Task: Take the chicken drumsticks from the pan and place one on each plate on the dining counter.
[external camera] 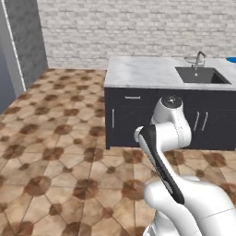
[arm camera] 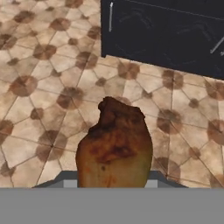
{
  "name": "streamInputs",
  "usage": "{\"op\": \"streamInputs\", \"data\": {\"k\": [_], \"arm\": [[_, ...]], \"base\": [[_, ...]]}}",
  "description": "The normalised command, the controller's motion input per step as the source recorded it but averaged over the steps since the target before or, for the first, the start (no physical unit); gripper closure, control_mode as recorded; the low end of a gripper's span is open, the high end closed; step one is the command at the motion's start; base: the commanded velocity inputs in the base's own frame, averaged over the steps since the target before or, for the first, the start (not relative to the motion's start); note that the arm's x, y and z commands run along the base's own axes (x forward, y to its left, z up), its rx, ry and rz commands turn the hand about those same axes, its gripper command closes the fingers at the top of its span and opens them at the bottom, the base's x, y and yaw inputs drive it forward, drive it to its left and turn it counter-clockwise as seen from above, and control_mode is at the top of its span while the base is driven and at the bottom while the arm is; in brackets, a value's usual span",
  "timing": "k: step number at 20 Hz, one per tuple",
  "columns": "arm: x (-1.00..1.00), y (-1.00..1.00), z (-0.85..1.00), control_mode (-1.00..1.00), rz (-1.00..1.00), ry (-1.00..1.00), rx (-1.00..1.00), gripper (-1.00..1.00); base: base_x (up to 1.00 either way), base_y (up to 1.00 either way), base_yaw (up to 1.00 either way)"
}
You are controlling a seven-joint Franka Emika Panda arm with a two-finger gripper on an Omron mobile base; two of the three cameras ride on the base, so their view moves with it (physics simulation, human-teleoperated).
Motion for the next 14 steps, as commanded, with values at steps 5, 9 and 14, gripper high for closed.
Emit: {"op": "streamInputs", "data": {"k": [5,9,14], "arm": [[0.00,0.00,0.00,1.00,0.00,0.00,0.00,1.00],[0.00,0.00,0.00,1.00,0.00,0.00,0.00,1.00],[0.00,0.00,0.00,1.00,0.00,0.00,0.00,1.00]], "base": [[0.77,0.53,-0.55],[0.78,0.60,-0.43],[0.72,0.75,-0.31]]}}
